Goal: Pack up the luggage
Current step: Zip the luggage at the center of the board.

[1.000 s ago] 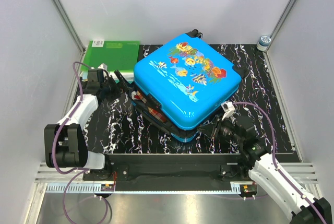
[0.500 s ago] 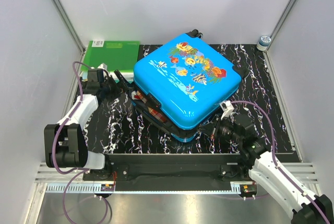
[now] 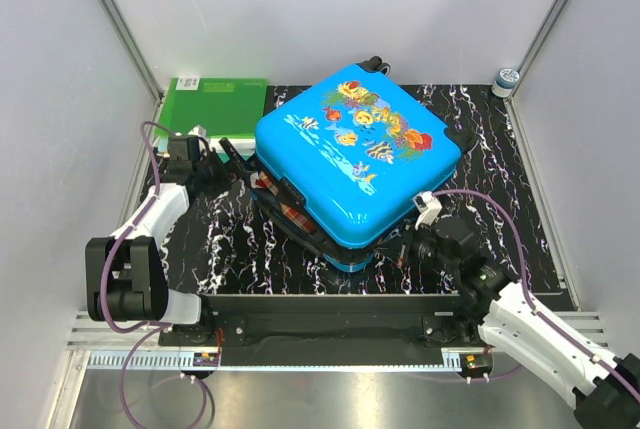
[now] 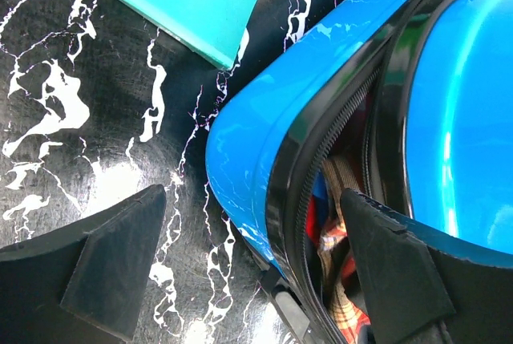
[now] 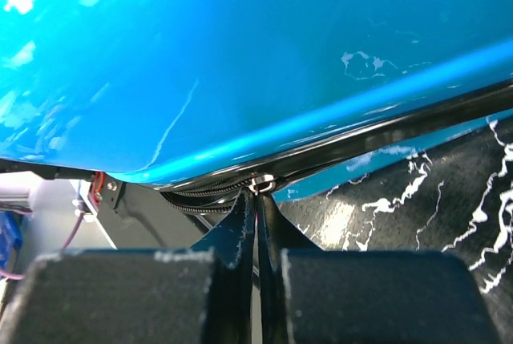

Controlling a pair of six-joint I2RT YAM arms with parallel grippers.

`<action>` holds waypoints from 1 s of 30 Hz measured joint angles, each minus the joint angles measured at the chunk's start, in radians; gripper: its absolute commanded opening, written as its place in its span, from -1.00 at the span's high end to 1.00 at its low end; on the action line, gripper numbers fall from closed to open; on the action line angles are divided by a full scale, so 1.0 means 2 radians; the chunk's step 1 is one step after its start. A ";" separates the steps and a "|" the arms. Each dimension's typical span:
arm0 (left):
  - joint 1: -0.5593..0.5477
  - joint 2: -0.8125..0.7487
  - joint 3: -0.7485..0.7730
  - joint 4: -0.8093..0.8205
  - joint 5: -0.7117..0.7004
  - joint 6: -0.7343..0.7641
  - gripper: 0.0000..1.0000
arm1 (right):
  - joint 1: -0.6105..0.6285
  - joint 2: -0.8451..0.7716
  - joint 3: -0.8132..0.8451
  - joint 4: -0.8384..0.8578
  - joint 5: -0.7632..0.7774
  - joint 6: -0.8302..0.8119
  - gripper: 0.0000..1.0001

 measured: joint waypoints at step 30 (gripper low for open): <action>0.000 -0.001 -0.026 0.016 -0.003 -0.001 -0.86 | 0.195 0.079 0.109 -0.148 0.246 0.057 1.00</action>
